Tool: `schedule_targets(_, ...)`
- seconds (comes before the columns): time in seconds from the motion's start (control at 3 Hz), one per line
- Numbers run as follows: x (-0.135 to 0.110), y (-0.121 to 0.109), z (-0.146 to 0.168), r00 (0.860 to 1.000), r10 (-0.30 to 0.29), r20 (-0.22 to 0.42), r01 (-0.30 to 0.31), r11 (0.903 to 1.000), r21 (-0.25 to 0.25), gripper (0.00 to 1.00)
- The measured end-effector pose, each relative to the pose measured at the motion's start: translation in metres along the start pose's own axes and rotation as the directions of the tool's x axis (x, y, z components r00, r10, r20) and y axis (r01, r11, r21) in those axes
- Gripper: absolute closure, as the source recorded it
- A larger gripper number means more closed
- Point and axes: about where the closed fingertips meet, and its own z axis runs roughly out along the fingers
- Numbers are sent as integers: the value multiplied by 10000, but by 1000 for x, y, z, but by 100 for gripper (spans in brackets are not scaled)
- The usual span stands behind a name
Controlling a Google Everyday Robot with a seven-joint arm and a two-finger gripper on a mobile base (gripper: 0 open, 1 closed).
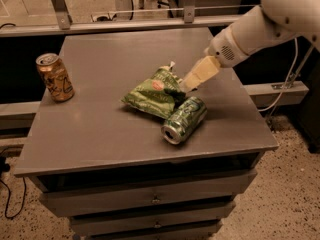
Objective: Move green jalapeno chip bag near green can
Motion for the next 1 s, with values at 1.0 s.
schedule_targets(1.0, 41, -94, -76, 9563, -67, 2922, -667, 9684, 2404, 0)
